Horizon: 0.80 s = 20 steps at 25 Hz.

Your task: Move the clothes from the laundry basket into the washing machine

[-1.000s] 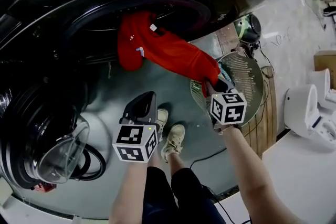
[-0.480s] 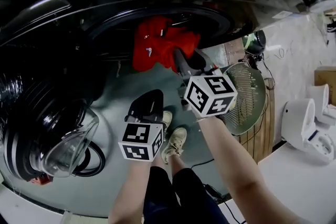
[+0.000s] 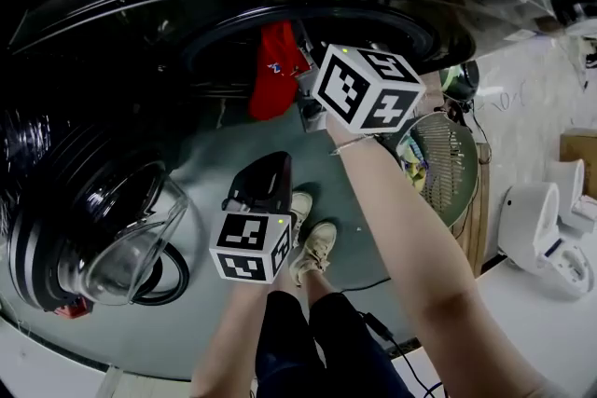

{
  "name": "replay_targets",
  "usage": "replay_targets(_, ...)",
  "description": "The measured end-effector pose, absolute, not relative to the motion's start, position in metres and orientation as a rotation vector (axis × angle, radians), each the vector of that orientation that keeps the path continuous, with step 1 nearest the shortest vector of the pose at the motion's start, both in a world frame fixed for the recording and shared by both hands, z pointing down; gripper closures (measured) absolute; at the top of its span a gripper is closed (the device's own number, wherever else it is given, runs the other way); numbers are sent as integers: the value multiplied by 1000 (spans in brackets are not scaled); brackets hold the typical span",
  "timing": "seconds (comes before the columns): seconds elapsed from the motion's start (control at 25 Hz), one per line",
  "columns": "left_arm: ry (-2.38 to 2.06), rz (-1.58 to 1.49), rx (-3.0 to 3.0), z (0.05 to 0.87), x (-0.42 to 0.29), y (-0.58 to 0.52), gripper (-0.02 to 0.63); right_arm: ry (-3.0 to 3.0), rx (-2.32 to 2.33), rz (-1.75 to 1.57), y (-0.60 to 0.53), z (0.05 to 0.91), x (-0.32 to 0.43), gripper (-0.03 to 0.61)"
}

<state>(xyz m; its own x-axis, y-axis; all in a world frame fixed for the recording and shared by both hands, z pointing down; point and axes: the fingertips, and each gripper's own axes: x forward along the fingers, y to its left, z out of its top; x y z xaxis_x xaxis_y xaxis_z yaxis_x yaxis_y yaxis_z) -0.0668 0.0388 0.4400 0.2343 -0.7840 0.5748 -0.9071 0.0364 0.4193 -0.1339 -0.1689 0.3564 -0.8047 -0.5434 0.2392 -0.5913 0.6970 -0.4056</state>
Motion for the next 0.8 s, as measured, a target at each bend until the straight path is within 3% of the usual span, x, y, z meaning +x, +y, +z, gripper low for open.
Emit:
replay_targets(0.04,-1567,211,1764,440,-67,39,506,-2776,928,749,-168,363,-137,406)
replay_targets(0.12,-1568,209,1766,438,-68,40,506,-2732,906,771,-163,377,-138,233)
replay_targets(0.28,-1567,221,1773,436,-69,42,506,-2643,961,797,-154,397,-116,101)
replay_targets(0.68,-1616,190,1725,453,-85,50,506,-2299,1033,879,-105,521,-60,-26)
replay_targets(0.8,-1621,167,1712,462,-85,56,506,-2244,1009,879,-93,553,-67,-31)
